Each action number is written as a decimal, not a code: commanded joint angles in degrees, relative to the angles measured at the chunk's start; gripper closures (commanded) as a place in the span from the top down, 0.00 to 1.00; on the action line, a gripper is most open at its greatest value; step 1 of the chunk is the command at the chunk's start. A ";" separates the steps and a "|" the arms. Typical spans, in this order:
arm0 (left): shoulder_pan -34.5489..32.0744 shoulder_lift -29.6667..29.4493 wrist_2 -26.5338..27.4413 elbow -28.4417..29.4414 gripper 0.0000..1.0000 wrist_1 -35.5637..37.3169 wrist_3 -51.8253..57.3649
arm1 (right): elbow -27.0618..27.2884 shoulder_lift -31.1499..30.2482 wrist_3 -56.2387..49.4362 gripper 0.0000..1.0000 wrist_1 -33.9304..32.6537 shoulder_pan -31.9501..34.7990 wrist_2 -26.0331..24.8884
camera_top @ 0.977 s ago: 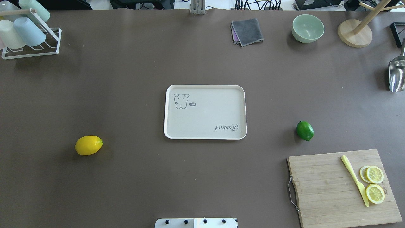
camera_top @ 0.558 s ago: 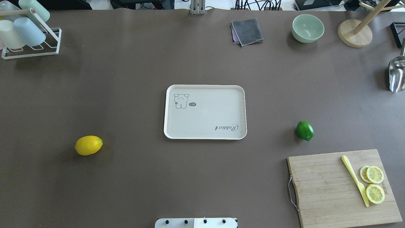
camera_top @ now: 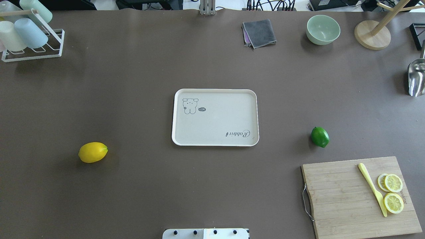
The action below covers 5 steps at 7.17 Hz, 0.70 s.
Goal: Place all lemons on tray
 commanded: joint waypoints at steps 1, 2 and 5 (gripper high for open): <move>2.19 -0.28 -3.50 0.96 0.98 -9.13 0.02 | 2.43 2.19 -0.05 1.00 0.00 -0.09 0.04; 5.33 -0.37 -3.59 2.01 0.98 -10.66 -0.24 | 2.45 3.07 0.04 1.00 0.00 -0.96 0.12; 10.43 -0.28 -9.48 1.84 0.98 -20.84 -0.24 | 1.40 1.77 0.04 1.00 7.08 -4.30 0.56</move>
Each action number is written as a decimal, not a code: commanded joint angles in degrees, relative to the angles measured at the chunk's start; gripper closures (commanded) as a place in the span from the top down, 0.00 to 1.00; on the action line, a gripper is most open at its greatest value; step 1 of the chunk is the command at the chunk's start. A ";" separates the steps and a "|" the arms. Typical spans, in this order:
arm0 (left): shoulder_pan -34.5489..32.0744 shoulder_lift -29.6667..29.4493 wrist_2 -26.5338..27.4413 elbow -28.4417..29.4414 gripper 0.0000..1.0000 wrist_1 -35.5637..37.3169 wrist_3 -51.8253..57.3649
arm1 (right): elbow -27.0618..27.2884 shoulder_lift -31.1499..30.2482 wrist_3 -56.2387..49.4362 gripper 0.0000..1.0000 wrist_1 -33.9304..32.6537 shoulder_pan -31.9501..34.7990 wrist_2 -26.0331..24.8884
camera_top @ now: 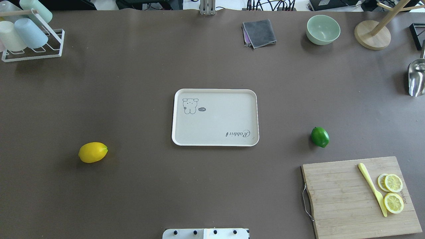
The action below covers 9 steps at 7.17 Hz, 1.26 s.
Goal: Place all lemons on tray
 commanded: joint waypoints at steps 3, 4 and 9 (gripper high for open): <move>16.37 -1.03 0.34 -0.41 0.98 -21.91 -11.83 | -2.66 -0.48 0.27 1.00 6.92 -2.87 4.54; 20.94 -1.03 4.61 -0.67 0.98 -26.76 -15.98 | -2.49 0.22 0.27 1.00 6.92 -3.75 5.25; 35.63 -3.22 17.73 -1.20 0.98 -28.12 -16.63 | -3.11 1.90 9.58 1.00 13.42 -9.20 5.26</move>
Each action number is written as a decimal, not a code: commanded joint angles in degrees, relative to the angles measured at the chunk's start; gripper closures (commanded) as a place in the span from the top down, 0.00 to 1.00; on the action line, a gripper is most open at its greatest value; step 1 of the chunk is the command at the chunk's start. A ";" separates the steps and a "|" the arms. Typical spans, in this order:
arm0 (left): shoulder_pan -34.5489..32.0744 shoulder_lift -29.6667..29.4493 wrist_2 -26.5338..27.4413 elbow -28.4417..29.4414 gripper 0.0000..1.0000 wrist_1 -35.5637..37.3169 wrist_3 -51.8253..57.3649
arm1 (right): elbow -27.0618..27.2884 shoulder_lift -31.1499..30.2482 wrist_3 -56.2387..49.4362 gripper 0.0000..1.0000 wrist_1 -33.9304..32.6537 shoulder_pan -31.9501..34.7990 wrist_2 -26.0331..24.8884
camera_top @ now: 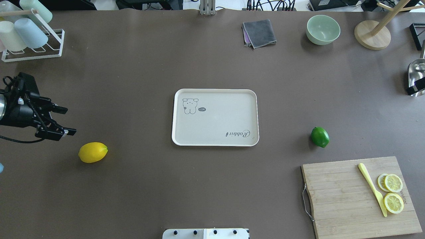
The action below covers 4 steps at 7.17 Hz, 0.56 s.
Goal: Place all lemons on tray
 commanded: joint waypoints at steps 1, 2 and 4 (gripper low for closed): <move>6.53 -1.19 4.89 -0.03 0.98 -2.25 -4.04 | -0.14 1.27 1.02 1.00 0.64 -2.25 -0.15; 8.12 -1.02 6.48 0.06 0.98 -3.49 -4.77 | -0.67 2.24 1.45 1.00 0.64 -3.48 -0.15; 8.22 -0.75 6.93 0.58 0.98 -3.59 -4.34 | -1.20 3.39 2.42 1.00 0.64 -5.33 -0.33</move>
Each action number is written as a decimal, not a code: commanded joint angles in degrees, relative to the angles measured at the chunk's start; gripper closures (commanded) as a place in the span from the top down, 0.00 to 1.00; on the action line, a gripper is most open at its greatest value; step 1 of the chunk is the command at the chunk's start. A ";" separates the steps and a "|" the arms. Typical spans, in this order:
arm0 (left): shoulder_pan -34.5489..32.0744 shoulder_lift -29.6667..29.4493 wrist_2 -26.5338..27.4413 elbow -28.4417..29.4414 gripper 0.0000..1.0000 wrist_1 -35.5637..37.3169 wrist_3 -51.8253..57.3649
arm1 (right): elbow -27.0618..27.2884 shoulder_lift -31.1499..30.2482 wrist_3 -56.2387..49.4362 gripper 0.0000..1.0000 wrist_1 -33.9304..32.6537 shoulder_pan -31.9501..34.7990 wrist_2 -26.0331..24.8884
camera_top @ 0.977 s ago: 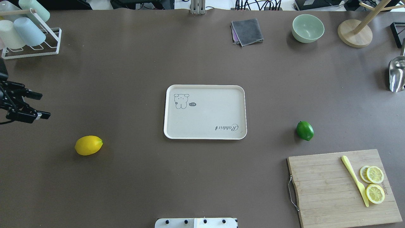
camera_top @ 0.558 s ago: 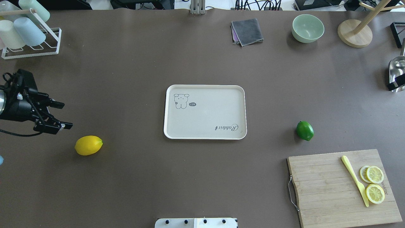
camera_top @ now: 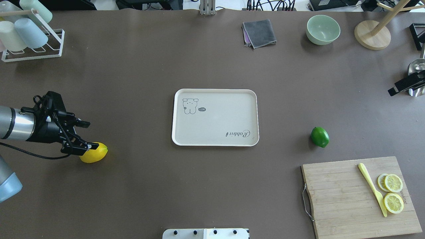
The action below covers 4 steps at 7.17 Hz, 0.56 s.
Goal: Place all lemons on tray
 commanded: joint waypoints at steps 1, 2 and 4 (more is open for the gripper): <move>1.51 0.23 1.54 0.37 0.98 -0.21 0.09 | -0.29 1.05 1.61 1.00 0.01 -2.41 -0.18; 3.26 0.23 3.38 0.37 0.98 -0.21 0.01 | -0.47 1.58 1.88 1.00 0.09 -3.64 -0.35; 3.99 0.32 3.93 1.25 0.98 -0.21 0.09 | -1.17 3.94 5.81 1.00 0.01 -6.63 -1.58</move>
